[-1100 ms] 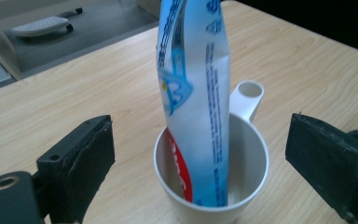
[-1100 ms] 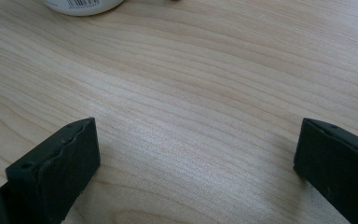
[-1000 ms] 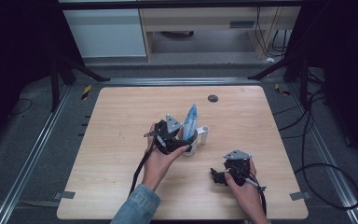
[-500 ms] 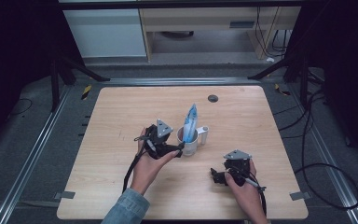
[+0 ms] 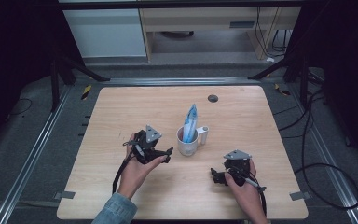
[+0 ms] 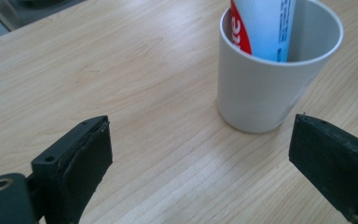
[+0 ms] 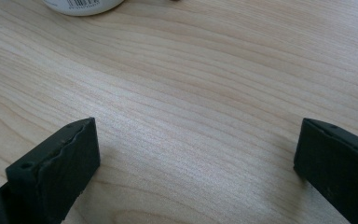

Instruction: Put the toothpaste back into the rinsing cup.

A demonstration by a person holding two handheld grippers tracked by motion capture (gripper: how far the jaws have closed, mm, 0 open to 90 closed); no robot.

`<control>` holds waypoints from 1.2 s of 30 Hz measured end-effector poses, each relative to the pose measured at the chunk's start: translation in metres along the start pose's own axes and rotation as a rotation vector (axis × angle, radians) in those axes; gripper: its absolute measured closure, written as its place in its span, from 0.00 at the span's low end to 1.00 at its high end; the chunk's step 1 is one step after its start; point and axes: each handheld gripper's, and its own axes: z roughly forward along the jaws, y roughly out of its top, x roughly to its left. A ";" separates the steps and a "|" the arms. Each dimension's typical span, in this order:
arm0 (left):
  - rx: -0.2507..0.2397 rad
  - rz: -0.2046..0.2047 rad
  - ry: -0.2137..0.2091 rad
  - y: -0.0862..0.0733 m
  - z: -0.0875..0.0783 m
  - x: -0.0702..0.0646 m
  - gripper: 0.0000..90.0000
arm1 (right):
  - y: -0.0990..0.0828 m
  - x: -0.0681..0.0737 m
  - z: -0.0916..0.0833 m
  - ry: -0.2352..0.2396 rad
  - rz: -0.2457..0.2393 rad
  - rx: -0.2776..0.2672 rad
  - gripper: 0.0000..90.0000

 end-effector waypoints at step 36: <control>0.122 -0.085 0.052 -0.059 0.004 0.054 0.05 | 0.000 0.000 0.000 0.001 0.001 0.000 0.00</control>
